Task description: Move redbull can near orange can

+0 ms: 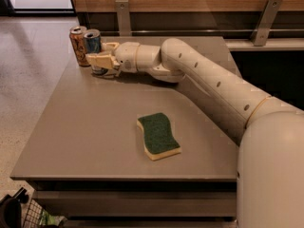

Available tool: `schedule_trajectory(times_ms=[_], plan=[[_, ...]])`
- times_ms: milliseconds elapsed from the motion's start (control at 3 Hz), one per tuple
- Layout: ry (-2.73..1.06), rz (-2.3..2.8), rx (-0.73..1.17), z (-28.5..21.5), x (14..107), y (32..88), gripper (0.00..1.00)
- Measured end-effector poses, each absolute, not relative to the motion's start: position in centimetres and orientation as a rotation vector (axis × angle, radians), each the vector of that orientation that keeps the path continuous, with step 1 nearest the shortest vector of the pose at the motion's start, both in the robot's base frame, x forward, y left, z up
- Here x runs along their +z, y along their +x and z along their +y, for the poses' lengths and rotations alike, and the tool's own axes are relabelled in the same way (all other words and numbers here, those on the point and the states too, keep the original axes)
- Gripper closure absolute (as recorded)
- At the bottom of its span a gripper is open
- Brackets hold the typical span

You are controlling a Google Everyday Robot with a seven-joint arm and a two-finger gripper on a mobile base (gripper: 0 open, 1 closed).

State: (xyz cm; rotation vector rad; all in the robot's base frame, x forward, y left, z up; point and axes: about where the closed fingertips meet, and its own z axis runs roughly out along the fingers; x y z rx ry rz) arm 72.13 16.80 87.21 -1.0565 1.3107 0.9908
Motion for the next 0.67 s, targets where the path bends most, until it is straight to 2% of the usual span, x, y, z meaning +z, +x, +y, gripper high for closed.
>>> schedule_trajectory(times_ms=[333, 667], plan=[[-1.06, 1.308, 0.996, 17.22, 87.25, 71.97, 0.05], [-1.062, 1.306, 0.999, 17.38, 87.27, 71.91, 0.0]])
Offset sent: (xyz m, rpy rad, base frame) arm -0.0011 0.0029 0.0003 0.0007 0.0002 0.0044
